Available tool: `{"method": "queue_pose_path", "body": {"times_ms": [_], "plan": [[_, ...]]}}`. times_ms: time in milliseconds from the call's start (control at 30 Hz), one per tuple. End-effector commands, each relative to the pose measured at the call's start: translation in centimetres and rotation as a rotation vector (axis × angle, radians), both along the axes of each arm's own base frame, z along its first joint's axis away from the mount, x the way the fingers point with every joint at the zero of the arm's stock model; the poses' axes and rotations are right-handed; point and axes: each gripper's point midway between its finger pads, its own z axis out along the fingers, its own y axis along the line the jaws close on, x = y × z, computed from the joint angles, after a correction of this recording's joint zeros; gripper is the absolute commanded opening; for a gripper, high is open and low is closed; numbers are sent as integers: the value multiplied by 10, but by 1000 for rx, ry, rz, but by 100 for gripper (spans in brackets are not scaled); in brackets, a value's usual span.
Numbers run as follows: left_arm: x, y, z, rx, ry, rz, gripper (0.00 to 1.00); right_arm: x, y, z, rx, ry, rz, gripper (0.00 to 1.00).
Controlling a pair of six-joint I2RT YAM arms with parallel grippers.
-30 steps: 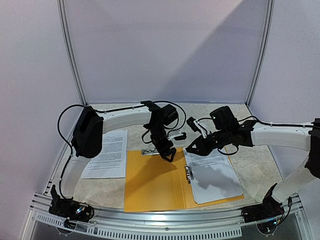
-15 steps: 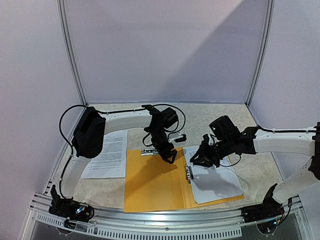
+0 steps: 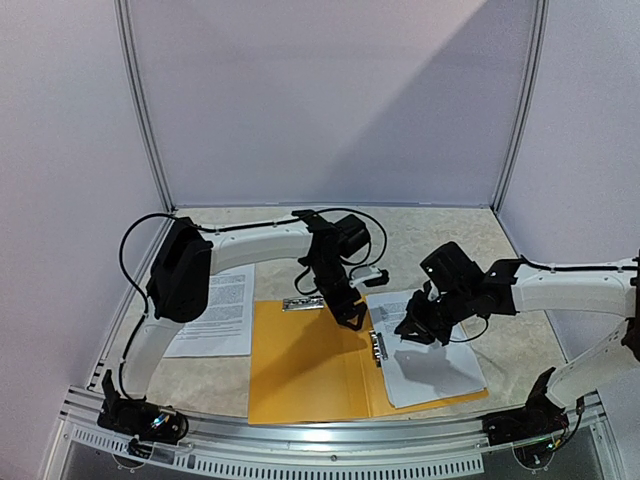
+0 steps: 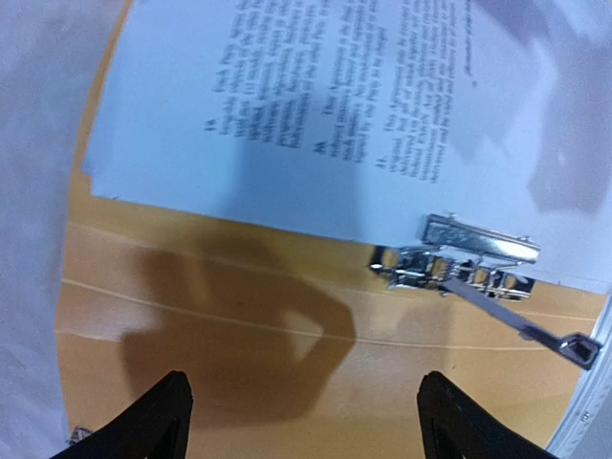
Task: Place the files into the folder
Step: Clamp the file in the folder with some files.
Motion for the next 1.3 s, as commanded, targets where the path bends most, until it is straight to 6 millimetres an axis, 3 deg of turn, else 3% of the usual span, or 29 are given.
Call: {"method": "queue_pose_path", "body": {"times_ms": [0, 267, 533, 1000, 1267], "plan": [[-19, -24, 6, -28, -41, -78, 83, -4, -22, -1, -75, -24, -25, 16], [-14, -38, 14, -17, -160, -122, 84, -11, -36, 6, -55, -57, -61, 15], [-37, -38, 4, 24, -160, -181, 84, -14, -44, 14, -22, -81, -90, 14], [-55, -45, 5, 74, -254, -243, 84, -18, -25, 8, 34, -68, -5, 14], [-61, -56, 9, 70, -305, -279, 84, -22, -26, 1, 29, -63, 17, 14]]}}
